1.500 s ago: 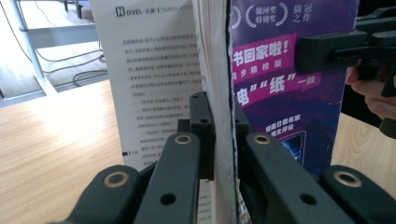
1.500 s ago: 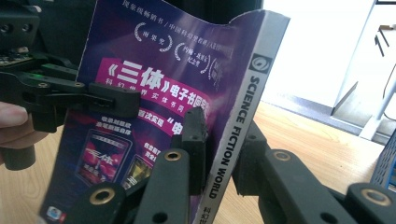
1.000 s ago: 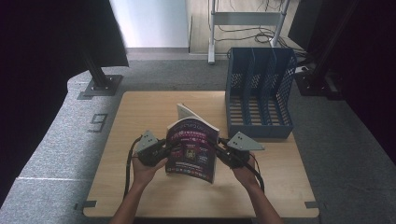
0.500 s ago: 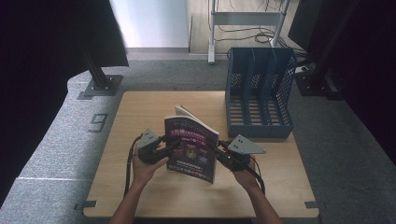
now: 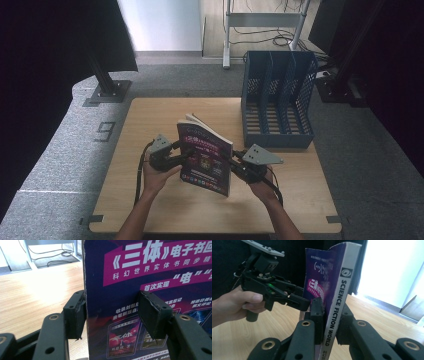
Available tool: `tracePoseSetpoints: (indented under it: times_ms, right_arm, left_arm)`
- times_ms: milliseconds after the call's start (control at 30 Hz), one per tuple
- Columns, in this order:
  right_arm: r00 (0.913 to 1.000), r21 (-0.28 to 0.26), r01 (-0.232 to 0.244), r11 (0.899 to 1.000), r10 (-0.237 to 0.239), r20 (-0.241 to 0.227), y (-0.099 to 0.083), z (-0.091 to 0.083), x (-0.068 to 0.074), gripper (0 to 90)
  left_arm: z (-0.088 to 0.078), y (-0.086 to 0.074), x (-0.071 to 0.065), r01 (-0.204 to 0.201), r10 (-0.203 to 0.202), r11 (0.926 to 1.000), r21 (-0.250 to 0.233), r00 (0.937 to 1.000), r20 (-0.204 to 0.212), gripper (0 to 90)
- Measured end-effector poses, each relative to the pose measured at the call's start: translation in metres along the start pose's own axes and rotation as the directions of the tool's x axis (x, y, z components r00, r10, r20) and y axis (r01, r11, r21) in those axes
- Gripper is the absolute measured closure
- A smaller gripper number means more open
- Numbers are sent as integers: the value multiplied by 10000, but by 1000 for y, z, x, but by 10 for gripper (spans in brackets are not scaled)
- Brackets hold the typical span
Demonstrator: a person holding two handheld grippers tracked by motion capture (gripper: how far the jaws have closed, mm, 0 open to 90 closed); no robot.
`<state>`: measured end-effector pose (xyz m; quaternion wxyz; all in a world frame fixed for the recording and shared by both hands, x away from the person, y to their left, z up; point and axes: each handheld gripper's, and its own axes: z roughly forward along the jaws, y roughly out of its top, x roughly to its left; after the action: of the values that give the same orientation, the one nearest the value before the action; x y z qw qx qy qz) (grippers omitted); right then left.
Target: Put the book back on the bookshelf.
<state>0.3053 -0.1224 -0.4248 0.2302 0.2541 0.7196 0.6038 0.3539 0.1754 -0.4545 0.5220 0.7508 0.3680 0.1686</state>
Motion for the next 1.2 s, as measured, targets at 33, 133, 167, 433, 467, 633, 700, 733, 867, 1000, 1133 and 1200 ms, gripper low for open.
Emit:
tracePoseSetpoints:
  times_ms: [33, 133, 167, 433, 467, 633, 700, 733, 867, 1000, 1133, 1200]
  right_arm:
    - [10000, 30, 1, 10000, -1, -77, 0, 0, -1, 784]
    - [9997, 176, -24, 9998, 28, -249, 2, 1, -3, 778]
    - [9996, 244, -33, 9997, 39, -273, 2, 2, -4, 777]
    - [9996, 324, 134, 9994, -125, -260, 3, 4, -2, 782]
    - [9996, 323, 154, 9994, -146, -253, 3, 3, -1, 781]
    - [9985, 234, 527, 9983, -524, -135, 4, 4, 2, 783]
    - [9980, 161, 599, 9981, -596, -189, 4, 5, 4, 789]
    - [9977, 137, 649, 9978, -645, -221, 5, 5, 5, 793]
    - [9974, 65, 671, 9977, -669, -270, 6, 7, 4, 809]
    - [9977, 123, 668, 9977, -666, -151, 8, 9, 3, 809]
    - [9983, 116, 576, 9983, -575, -89, 8, 10, 1, 810]
    - [9983, 60, 582, 9983, -582, -98, 7, 10, 2, 810]
  left_arm:
    - [0, 0, 1, 59, -59, 10000, -11, 10000, 36, 414]
    - [0, 0, 2, 143, -143, 9999, -16, 9999, 78, 430]
    - [1, 0, 2, 127, -127, 9999, -9, 9999, 53, 434]
    - [-2, -2, 2, 110, -111, 9998, -143, 9999, -29, 476]
    - [-2, -2, 2, 102, -103, 9998, -143, 9999, -24, 481]
    - [-2, -2, 2, 106, -109, 9997, -198, 9997, -198, 508]
    - [-1, -2, 3, 34, -43, 9998, -216, 9992, -391, 545]
    - [-1, -2, 4, 81, -92, 9997, -245, 9991, -425, 568]
    - [0, 2, 7, 177, -195, 9992, -350, 9985, -510, 666]
    - [-1, 5, 7, 205, -234, 9981, -582, 9985, -494, 700]
    - [-2, 5, 7, 205, -235, 9980, -605, 9985, -499, 713]
    - [-3, 4, 7, 204, -241, 9973, -704, 9984, -520, 751]
